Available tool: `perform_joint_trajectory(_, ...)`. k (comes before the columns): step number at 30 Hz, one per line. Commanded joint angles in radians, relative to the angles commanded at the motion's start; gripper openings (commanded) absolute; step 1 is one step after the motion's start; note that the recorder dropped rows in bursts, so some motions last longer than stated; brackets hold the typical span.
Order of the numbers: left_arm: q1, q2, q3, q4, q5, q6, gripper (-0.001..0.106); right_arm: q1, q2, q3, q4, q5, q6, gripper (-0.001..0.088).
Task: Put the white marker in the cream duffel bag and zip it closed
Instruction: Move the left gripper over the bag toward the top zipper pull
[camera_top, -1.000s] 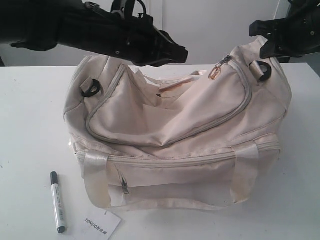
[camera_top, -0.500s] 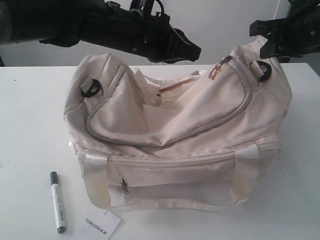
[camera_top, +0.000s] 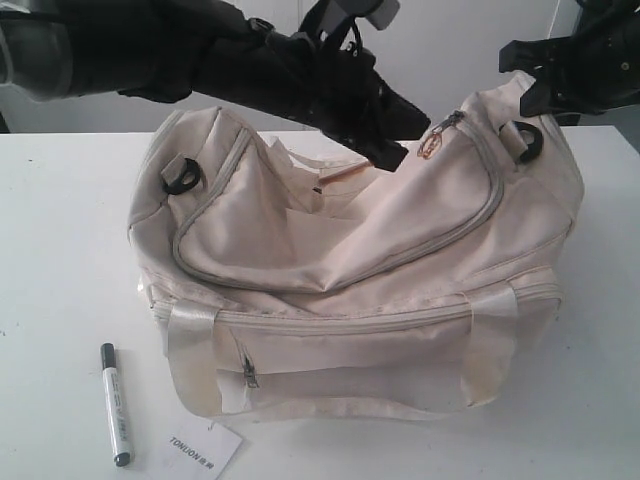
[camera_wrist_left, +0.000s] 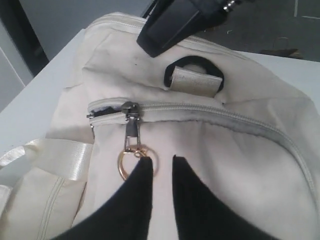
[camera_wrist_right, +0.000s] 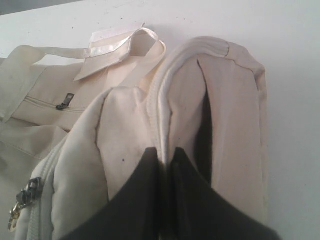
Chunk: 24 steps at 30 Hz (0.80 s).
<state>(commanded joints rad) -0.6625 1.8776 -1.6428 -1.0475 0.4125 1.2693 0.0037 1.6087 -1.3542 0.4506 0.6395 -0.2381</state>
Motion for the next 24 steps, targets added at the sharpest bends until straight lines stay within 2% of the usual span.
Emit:
perform_joint_trajectory(2,0.0,0.007,0.0,0.0,-0.02,0.013,0.047,0.0,0.0,0.0,0.0,0.0,0.0,0.0)
perform_joint_trajectory(4,0.0,0.015,0.0,0.0,-0.046,0.01,0.051,0.0,0.0,0.0,0.0,0.0,0.0,0.0)
perform_joint_trajectory(12,-0.002,0.066,0.0,-0.021,-0.091,0.01,0.052,0.0,0.0,0.0,0.0,-0.002,0.0,0.0)
perform_joint_trajectory(18,-0.002,0.088,0.0,-0.099,-0.08,0.01,0.052,0.0,0.0,0.0,0.0,-0.004,0.0,0.0)
perform_joint_trajectory(24,-0.002,0.092,0.0,-0.104,-0.12,0.013,0.052,0.0,0.0,0.0,0.0,-0.004,0.0,0.0)
